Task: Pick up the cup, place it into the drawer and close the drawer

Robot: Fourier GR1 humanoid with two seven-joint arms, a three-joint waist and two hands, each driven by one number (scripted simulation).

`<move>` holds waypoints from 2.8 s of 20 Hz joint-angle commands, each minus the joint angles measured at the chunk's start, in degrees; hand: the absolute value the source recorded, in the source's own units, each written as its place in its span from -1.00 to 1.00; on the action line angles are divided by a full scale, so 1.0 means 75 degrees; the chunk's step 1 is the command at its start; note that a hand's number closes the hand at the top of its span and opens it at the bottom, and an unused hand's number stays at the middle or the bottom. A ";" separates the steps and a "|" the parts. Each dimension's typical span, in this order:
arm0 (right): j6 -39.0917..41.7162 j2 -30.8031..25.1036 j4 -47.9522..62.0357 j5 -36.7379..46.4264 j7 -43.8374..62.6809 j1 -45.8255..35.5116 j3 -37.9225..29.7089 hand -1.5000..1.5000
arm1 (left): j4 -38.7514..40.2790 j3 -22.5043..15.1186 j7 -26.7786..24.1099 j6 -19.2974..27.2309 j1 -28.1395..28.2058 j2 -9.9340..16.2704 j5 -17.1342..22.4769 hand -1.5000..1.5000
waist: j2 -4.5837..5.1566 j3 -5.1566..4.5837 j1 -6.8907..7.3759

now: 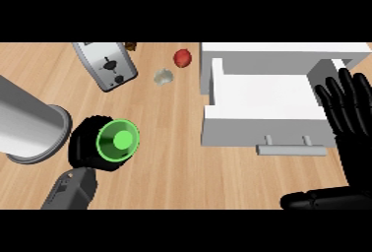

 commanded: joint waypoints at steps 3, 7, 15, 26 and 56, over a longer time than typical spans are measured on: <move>0.0119 -0.0039 0.0378 -0.0242 -0.0242 -0.0063 -0.0251 -1.00 | -0.2603 -0.0819 0.1432 0.0276 0.0401 -0.0497 0.0015 1.00 | -0.0006 0.0005 0.0029; 0.0080 0.0056 0.0534 0.0028 -0.0378 -0.0164 -0.0038 -1.00 | -0.3808 -0.1098 0.2983 0.0944 -0.0085 -0.0850 0.0212 1.00 | 0.0011 0.0002 0.0013; 0.0005 0.0142 0.0175 0.0146 -0.0249 0.0068 0.0113 -1.00 | -0.5130 -0.0924 0.4710 0.1655 -0.1056 -0.0609 0.0536 1.00 | 0.0034 -0.0007 -0.0085; 0.0144 -0.0257 0.0292 -0.0411 0.0023 -0.0270 -0.0522 -1.00 | -0.4259 -0.1391 0.6071 0.3345 -0.3744 -0.0938 -0.0407 1.00 | 0.0036 -0.0006 -0.0132; 0.0485 -0.0164 0.0697 -0.0308 -0.0613 -0.0225 -0.0281 -1.00 | 0.2130 -0.3580 0.4348 0.5048 -0.7421 -0.0977 0.1925 1.00 | 0.0150 0.0002 -0.0625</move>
